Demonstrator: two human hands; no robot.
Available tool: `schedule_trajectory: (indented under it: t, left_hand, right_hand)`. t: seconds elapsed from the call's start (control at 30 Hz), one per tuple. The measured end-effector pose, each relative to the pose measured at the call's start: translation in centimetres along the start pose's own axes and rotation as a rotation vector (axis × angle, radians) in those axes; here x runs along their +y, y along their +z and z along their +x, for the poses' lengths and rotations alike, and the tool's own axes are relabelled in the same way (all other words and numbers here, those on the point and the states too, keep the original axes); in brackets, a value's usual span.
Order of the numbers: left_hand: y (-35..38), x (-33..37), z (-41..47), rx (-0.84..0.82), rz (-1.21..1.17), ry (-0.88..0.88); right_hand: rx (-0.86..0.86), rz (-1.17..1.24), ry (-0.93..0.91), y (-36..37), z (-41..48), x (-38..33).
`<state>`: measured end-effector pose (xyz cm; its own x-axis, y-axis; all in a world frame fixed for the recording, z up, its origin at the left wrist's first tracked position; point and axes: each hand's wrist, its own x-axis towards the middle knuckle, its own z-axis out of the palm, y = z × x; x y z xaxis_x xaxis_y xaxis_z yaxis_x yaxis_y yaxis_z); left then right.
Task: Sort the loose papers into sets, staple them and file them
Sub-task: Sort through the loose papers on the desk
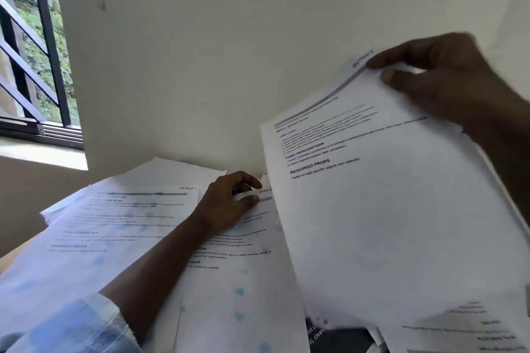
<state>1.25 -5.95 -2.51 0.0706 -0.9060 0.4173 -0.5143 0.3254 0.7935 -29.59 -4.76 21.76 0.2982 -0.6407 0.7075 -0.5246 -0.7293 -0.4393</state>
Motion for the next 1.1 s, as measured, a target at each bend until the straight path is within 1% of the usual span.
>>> schedule_trajectory:
  t: [0.07,0.13,0.17,0.23,0.27,0.3,0.37,0.4,0.43,0.47,0.53,0.57,0.6,0.67,0.77,0.83,0.9,0.97,1.03,1.1]
  left_hand:
    - [0.0,0.5,-0.2,0.004,0.019,0.01]
    - [-0.2,0.6,-0.2,0.018,-0.01,0.034]
    - [-0.5,0.4,-0.2,0.013,-0.043,0.049]
    - [-1.0,0.0,-0.1,-0.005,-0.102,0.072]
    - [-1.1,-0.1,0.1,0.003,-0.16,0.05]
    - [-1.2,0.1,0.3,0.02,-0.296,-0.026]
    - [-1.6,0.8,0.9,0.075,-0.69,-0.26]
    - [-1.9,0.7,1.3,0.116,-0.788,-0.326]
    - [-2.4,0.7,1.6,0.169,-0.745,-0.333]
    - [-2.8,0.7,1.9,0.22,-0.617,-0.299]
    - [-4.0,0.8,1.7,0.306,-0.168,-0.221]
    - [-4.7,0.9,1.5,0.323,0.078,-0.218]
    - [-5.5,0.9,1.4,0.314,0.25,-0.218]
    - [-7.0,0.7,1.5,0.209,0.415,-0.24]
    - [-8.5,-0.1,1.5,0.052,0.663,-0.25]
    - [-8.8,-1.0,1.3,0.002,0.832,-0.281]
    - [-8.7,-2.3,0.6,-0.017,0.906,-0.308]
    - [-8.8,-4.2,0.0,0.025,0.889,-0.296]
    - [-9.1,-5.4,-0.1,0.106,0.809,-0.27]
    - [-9.5,-5.6,0.3,0.175,0.673,-0.239]
  right_hand:
    - [-0.087,-0.076,0.008,2.3,-1.0,0.1]
    - [-0.196,-0.182,0.008,5.5,-2.5,1.7]
    - [-0.255,-0.211,0.04,7.2,-3.5,2.8]
    - [-0.335,-0.195,0.183,10.1,-5.8,4.3]
    - [-0.353,-0.161,0.253,11.3,-6.8,4.9]
    - [-0.362,-0.109,0.306,12.5,-7.7,5.5]
    - [-0.397,-0.02,0.365,14.5,-9.4,6.1]
    - [-0.415,-0.012,0.384,15.4,-10.2,6.2]
    - [-0.422,-0.028,0.404,16.3,-10.7,6.4]
    - [-0.422,-0.056,0.42,17.1,-11.1,6.7]
    - [-0.429,-0.113,0.444,18.7,-11.9,7.2]
    - [-0.44,-0.13,0.445,19.4,-12.4,7.3]
    - [-0.45,-0.145,0.446,20.0,-12.9,7.3]
    - [-0.46,-0.243,0.402,21.0,-14.2,7.1]
    - [-0.358,-0.428,0.235,21.9,-15.7,6.9]
    - [-0.313,-0.494,0.187,22.3,-16.1,6.9]
    - [-0.269,-0.587,0.127,22.7,-16.3,7.2]
    - [-0.237,-0.632,0.07,22.8,-16.3,7.5]
    - [-0.196,-0.641,-0.008,23.1,-16.3,7.7]
    - [-0.158,-0.636,-0.069,23.4,-16.3,7.9]
